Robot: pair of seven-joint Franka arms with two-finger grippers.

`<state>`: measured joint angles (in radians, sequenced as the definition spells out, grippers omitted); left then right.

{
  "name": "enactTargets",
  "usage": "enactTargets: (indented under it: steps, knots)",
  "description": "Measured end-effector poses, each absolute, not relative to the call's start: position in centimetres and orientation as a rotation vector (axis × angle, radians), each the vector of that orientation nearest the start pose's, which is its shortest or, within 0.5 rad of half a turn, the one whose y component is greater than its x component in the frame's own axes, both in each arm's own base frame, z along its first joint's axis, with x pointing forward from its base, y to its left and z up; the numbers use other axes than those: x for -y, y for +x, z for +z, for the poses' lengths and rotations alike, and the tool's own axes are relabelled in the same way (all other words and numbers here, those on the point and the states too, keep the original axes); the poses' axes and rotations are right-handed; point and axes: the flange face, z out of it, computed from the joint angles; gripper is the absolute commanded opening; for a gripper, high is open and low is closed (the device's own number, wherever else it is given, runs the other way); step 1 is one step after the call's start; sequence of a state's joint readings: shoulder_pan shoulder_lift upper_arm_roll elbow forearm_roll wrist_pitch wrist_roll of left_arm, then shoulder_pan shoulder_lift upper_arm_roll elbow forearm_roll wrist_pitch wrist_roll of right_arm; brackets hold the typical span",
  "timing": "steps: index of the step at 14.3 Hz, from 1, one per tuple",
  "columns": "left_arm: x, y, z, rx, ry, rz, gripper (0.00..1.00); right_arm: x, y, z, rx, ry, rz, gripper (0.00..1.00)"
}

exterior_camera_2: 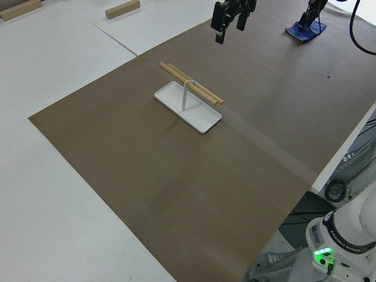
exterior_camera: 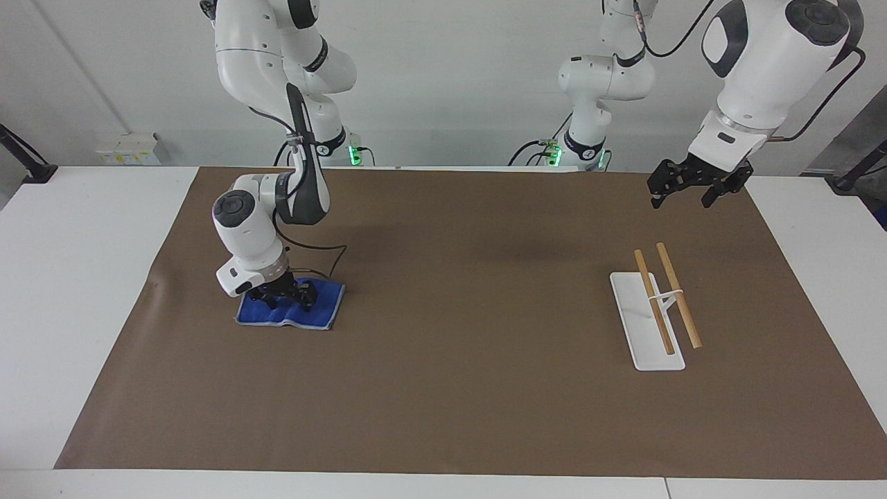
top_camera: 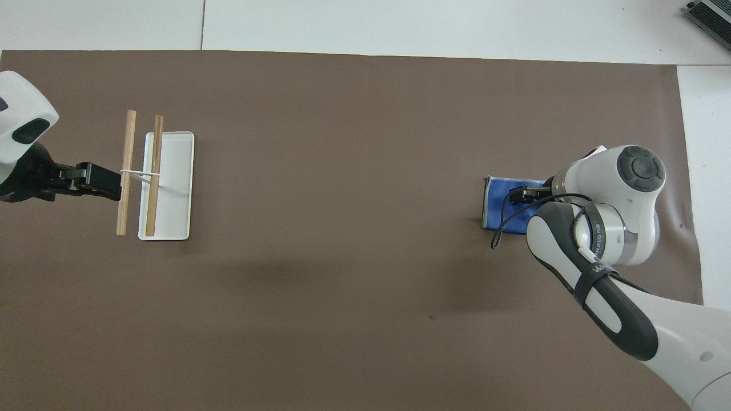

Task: Right arm passes towel to left arm to hang
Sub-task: 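Lift the towel with the right gripper while the left gripper advances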

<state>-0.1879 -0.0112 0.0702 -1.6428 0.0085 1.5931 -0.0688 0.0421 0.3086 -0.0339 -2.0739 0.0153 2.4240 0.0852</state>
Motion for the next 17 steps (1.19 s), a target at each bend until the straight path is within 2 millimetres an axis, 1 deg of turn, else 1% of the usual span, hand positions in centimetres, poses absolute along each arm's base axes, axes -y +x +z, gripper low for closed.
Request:
enactTargets:
  steps: [5,8,10,12,15,17]
  knots:
    - [6.4,54.7,59.9,-0.077,-3.129,0.059,1.0,-0.5,59.3,29.9,-0.136,-3.132,-0.116,0.0]
    - [6.4,54.7,59.9,-0.077,-3.129,0.059,1.0,-0.6,59.4,32.0,-0.133,-3.126,-0.17,0.0]
    - [6.4,54.7,59.9,-0.077,-3.129,0.059,1.0,-1.1,59.4,33.8,-0.122,-3.12,-0.217,0.0]
    - [6.4,54.7,59.9,-0.077,-3.129,0.059,1.0,-2.4,59.3,35.8,-0.092,-3.108,-0.26,0.0]
    - [6.4,54.7,59.9,-0.077,-3.129,0.059,1.0,-5.2,59.1,39.4,-0.054,-3.084,-0.272,0.0]
    - [6.4,54.7,59.9,-0.077,-3.129,0.059,1.0,-7.1,59.3,41.9,-0.136,-2.976,-0.297,0.0]
